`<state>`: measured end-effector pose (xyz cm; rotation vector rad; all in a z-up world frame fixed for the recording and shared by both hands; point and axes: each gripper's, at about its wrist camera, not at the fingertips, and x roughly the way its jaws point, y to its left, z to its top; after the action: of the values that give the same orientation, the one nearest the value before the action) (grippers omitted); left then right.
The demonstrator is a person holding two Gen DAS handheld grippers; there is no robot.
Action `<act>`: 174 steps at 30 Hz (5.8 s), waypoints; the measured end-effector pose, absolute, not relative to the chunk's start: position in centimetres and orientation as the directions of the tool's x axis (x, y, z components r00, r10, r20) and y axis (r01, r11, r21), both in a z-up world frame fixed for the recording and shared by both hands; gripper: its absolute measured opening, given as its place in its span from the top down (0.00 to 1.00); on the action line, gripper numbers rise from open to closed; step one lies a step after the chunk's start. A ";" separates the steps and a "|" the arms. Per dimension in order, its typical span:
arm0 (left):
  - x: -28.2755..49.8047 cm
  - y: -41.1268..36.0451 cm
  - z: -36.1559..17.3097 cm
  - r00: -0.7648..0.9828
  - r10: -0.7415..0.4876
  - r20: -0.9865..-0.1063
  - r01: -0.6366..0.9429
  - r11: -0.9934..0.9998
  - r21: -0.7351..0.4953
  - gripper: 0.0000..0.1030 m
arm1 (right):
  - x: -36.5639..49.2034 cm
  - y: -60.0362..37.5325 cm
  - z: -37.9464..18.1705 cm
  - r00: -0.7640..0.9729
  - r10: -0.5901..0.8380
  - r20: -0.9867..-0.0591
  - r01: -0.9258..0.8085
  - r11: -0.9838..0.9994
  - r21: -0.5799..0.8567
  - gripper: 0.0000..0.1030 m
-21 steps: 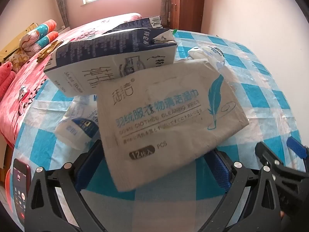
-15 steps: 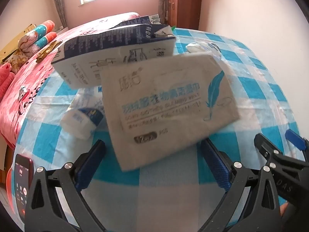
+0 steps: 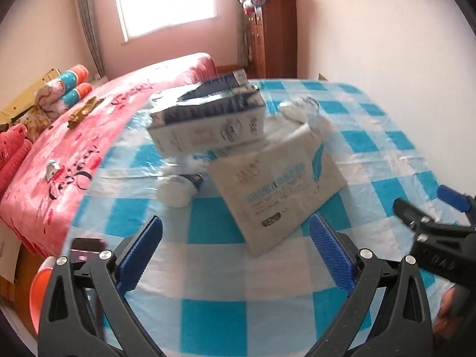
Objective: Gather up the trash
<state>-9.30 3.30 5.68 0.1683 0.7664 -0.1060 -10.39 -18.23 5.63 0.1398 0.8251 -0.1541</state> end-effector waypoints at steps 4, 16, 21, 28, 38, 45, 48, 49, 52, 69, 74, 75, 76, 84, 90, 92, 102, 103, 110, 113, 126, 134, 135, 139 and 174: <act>-10.1 4.6 7.6 0.734 -0.047 -0.677 0.149 0.984 0.094 0.04 | -11.8 -18.0 8.1 0.726 -0.067 -0.685 0.172 0.981 0.086 0.04; -12.7 7.2 11.3 0.785 -0.069 -0.615 0.123 0.991 0.046 0.04 | -16.4 -15.7 13.6 0.830 -0.058 -0.554 0.106 0.993 0.054 0.04; -13.6 7.6 12.1 0.804 -0.071 -0.590 0.115 0.993 0.038 0.04 | -17.4 -14.9 14.9 0.853 -0.057 -0.518 0.093 0.995 0.043 0.04; -14.3 7.8 12.9 0.825 -0.055 -0.562 0.100 0.994 0.049 0.04 | -18.6 -13.9 16.1 0.877 -0.074 -0.476 0.087 0.996 0.007 0.04; -14.5 7.6 12.9 0.833 -0.040 -0.552 0.090 0.994 0.064 0.04 | -18.8 -14.8 17.2 0.881 -0.079 -0.466 0.112 0.993 0.043 0.04; -14.2 7.9 12.6 0.828 -0.039 -0.559 0.083 0.995 0.054 0.04 | -18.6 -14.9 16.7 0.875 -0.077 -0.477 0.111 0.993 0.043 0.04; -14.1 7.9 12.4 0.826 -0.041 -0.562 0.087 0.995 0.055 0.04 | -18.5 -14.7 16.4 0.875 -0.077 -0.478 0.106 0.994 0.033 0.04; -14.2 7.8 12.4 0.826 -0.041 -0.563 0.087 0.995 0.055 0.04 | -18.5 -14.7 16.4 0.876 -0.077 -0.475 0.105 0.994 0.033 0.04; -14.1 7.9 12.1 0.823 -0.041 -0.566 0.090 0.994 0.058 0.04 | -18.4 -14.8 16.2 0.877 -0.066 -0.475 0.102 0.994 0.049 0.04; -12.0 4.7 8.2 0.755 -0.272 -0.597 0.473 0.856 0.208 0.04 | -16.8 -16.8 10.3 0.799 0.144 -0.584 0.019 0.965 0.263 0.04; -11.0 1.8 6.6 0.741 -0.243 -0.626 0.548 0.758 0.354 0.04 | -16.2 -17.9 8.7 0.770 0.166 -0.617 0.055 0.945 0.322 0.04; -10.8 1.3 6.4 0.740 -0.237 -0.629 0.556 0.743 0.374 0.04 | -16.1 -18.2 8.4 0.764 0.173 -0.622 0.061 0.940 0.336 0.04; -10.4 0.6 6.0 0.737 -0.232 -0.635 0.572 0.715 0.402 0.04 | -16.0 -18.5 8.1 0.761 0.180 -0.624 0.065 0.934 0.350 0.04; -6.4 -3.4 3.8 0.723 -0.146 -0.676 0.612 0.589 0.527 0.04 | -15.6 -20.3 7.1 0.763 0.192 -0.617 0.077 0.921 0.382 0.04; -4.1 -4.8 3.2 0.721 -0.103 -0.685 0.612 0.558 0.560 0.04 | -15.2 -21.2 6.6 0.765 0.211 -0.608 0.070 0.912 0.403 0.04; -3.3 -4.9 3.1 0.701 -0.101 -0.706 0.623 0.568 0.538 0.04 | -15.1 -21.3 6.4 0.763 0.222 -0.607 0.064 0.909 0.412 0.05; -3.7 -5.5 1.3 0.663 -0.087 -0.744 0.663 0.530 0.529 0.04 | -14.8 -22.3 5.4 0.750 0.263 -0.606 0.064 0.884 0.463 0.04; -3.6 -5.3 1.3 0.658 -0.096 -0.747 0.666 0.537 0.518 0.04 | -14.7 -22.4 5.3 0.750 0.265 -0.607 0.065 0.882 0.466 0.04; -1.8 -4.9 1.8 0.593 -0.119 -0.796 0.655 0.647 0.391 0.21 | -14.7 -22.4 5.3 0.753 0.268 -0.602 0.059 0.882 0.467 0.04; -2.2 -4.9 1.8 0.605 -0.122 -0.787 0.634 0.671 0.384 0.26 | -14.6 -22.4 5.3 0.755 0.265 -0.600 0.060 0.883 0.466 0.04; -3.7 -1.0 3.2 0.564 -0.233 -0.793 0.533 0.835 0.134 0.40 | -13.4 -21.8 4.6 0.731 0.289 -0.619 0.052 0.880 0.472 0.05; -5.4 3.6 4.7 0.568 -0.296 -0.768 0.445 0.896 -0.016 0.40 | -11.7 -20.4 4.5 0.695 0.343 -0.632 0.022 0.868 0.496 0.18; -5.7 4.4 4.9 0.572 -0.304 -0.761 0.432 0.901 -0.035 0.40 | -11.3 -20.2 4.5 0.690 0.362 -0.626 0.013 0.860 0.511 0.18; -6.2 7.0 5.5 0.588 -0.312 -0.746 0.375 0.923 -0.090 0.40 | -9.8 -19.1 4.6 0.669 0.418 -0.615 -0.026 0.840 0.542 0.18; -8.1 20.5 6.3 0.690 -0.181 -0.700 0.115 0.983 -0.141 0.40 | 1.2 -5.7 8.0 0.483 0.559 -0.674 -0.442 0.820 0.363 0.16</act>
<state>-8.13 20.46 6.29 -0.0878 0.7920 -0.1660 1.19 -5.73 8.04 0.1473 0.8742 0.6126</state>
